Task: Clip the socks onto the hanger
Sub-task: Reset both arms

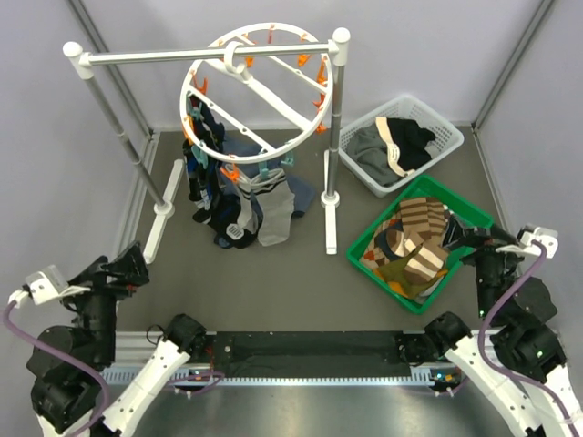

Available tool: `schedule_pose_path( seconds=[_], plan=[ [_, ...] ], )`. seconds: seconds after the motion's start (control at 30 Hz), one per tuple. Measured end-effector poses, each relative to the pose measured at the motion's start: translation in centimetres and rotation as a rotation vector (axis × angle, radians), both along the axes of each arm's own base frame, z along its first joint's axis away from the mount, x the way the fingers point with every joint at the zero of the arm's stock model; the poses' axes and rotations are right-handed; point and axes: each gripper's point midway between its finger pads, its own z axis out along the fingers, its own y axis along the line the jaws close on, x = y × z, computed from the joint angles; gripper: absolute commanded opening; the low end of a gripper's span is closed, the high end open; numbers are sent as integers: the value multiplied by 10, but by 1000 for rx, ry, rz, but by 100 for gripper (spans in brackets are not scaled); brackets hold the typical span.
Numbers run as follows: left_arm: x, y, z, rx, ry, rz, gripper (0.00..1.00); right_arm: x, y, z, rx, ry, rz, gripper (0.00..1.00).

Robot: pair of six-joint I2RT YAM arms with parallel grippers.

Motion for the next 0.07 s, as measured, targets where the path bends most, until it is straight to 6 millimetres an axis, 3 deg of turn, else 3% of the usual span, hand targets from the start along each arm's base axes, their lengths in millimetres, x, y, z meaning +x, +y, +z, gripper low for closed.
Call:
schedule_pose_path(
  seconds=[0.07],
  plan=[
    [1, -1, -2, 3, 5, 0, 99, 0, 0, -1, -8, 5, -3, 99]
  ],
)
